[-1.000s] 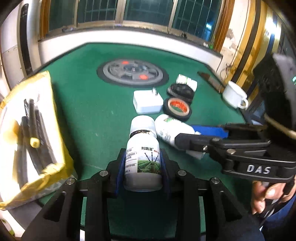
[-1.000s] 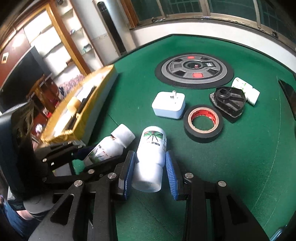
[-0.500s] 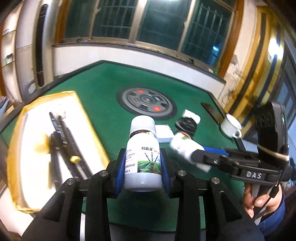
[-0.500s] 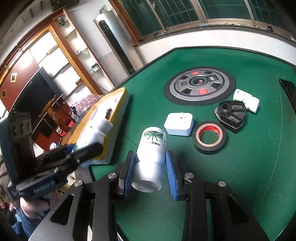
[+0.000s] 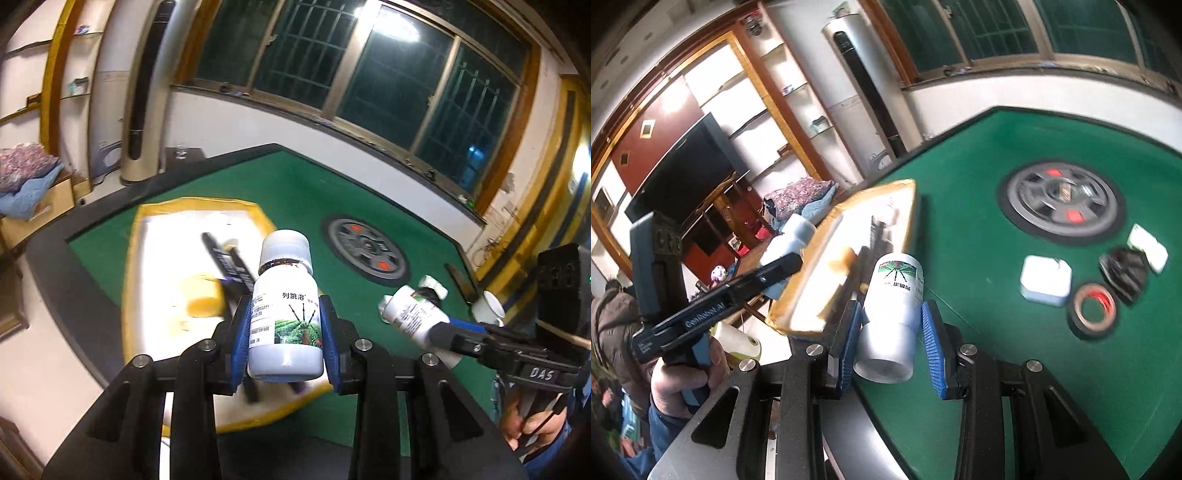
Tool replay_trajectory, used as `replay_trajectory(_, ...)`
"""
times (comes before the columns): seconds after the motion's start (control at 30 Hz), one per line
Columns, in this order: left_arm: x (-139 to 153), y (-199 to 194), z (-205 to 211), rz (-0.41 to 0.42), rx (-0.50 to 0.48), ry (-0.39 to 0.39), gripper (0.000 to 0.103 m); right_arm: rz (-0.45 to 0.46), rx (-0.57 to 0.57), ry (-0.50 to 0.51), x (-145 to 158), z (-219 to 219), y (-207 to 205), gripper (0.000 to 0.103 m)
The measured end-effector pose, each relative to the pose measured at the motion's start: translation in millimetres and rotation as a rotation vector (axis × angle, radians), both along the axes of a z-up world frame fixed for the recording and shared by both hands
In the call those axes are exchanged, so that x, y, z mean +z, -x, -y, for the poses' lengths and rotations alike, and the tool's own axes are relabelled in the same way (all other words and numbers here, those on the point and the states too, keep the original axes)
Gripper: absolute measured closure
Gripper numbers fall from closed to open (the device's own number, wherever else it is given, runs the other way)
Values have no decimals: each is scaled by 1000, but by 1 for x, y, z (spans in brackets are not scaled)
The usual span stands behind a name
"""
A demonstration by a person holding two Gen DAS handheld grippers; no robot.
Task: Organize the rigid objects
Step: 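Lower both white bottles into the tray and open both grippers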
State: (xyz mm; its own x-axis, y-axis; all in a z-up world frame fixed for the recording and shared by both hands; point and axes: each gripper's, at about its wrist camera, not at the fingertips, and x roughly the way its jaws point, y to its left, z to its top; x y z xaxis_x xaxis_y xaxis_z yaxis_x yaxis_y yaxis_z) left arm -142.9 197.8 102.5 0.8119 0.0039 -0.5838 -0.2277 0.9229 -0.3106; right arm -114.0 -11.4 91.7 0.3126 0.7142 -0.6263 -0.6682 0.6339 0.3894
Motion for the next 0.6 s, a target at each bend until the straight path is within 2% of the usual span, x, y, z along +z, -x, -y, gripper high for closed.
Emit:
replay_trajectory(0.1, -3, -7, -21, -27, 31, 1, 71, -15, 30, 25, 0, -33, -8, 73)
replay_trajectory(0.27, -10, -33, -51, -90, 32, -1, 71, -20, 18, 75, -4, -80, -31, 73)
replay_trajectory(0.53, -44, -75, -86, -208, 37, 80, 71, -76, -29, 129, -23, -134, -74, 73)
replay_trajectory(0.6, -48, -81, -86, -224, 32, 75, 71, -86, -46, 154, -31, -144, -83, 73)
